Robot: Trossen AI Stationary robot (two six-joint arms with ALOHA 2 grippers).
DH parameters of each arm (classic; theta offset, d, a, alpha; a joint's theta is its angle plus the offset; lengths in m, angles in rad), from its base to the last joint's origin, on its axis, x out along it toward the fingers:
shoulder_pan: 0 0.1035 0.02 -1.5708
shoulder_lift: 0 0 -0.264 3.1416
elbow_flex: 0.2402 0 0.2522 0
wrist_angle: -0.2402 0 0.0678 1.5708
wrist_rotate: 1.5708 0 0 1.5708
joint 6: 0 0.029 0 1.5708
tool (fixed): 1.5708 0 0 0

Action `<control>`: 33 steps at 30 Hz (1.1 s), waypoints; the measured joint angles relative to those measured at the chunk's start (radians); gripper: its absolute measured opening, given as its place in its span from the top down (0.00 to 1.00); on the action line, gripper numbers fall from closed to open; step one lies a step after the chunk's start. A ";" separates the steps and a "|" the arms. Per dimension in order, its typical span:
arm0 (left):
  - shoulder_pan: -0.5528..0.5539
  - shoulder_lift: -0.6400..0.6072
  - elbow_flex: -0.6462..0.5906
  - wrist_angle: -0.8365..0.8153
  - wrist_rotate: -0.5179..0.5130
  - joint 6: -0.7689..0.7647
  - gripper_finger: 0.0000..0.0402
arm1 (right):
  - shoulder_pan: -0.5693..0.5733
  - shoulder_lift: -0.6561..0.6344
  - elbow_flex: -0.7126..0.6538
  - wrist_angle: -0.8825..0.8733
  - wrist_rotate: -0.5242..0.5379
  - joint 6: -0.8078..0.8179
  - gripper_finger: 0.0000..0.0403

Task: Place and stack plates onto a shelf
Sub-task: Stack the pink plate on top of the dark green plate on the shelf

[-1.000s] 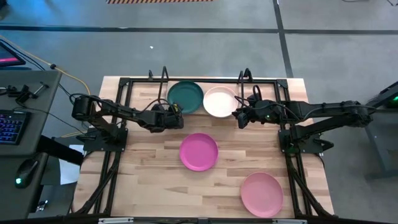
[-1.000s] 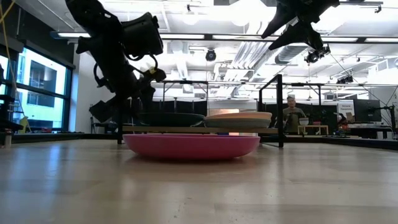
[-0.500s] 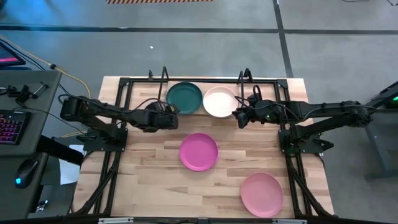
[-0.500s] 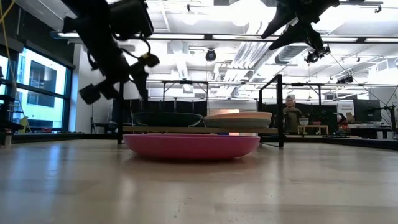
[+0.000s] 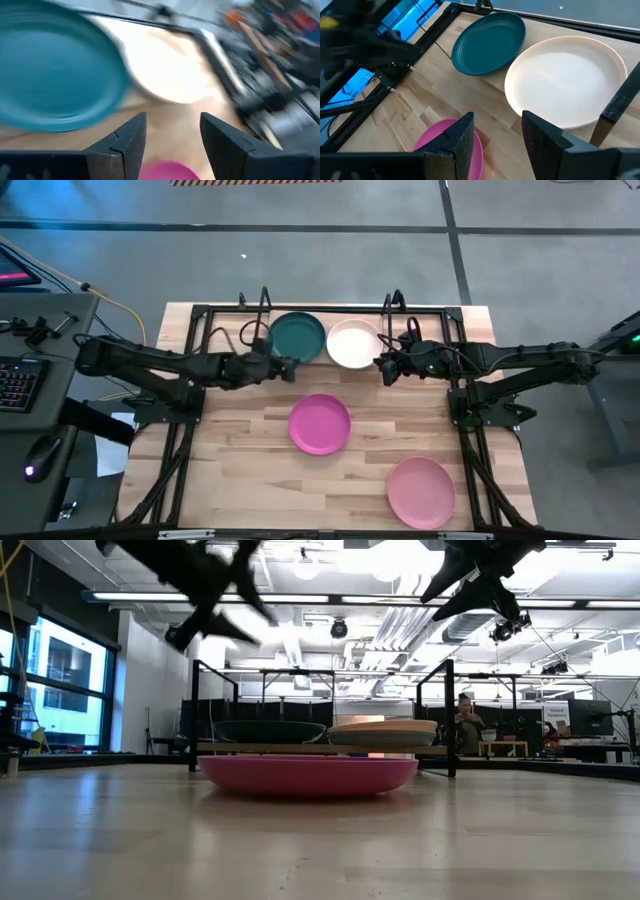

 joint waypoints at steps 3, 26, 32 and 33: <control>-0.024 -0.050 0.000 0.066 0.114 0.156 0.57 | 0.000 0.000 0.000 0.000 0.000 0.000 0.64; -0.069 -0.400 -0.003 0.166 0.424 0.581 0.57 | 0.001 0.000 0.000 0.000 -0.013 -0.001 0.64; -0.069 -0.403 -0.003 0.165 0.453 0.581 0.57 | 0.001 0.000 0.000 0.000 -0.019 -0.001 0.64; -0.069 -0.403 -0.003 0.165 0.456 0.581 0.57 | 0.001 0.000 0.000 0.000 -0.019 -0.001 0.64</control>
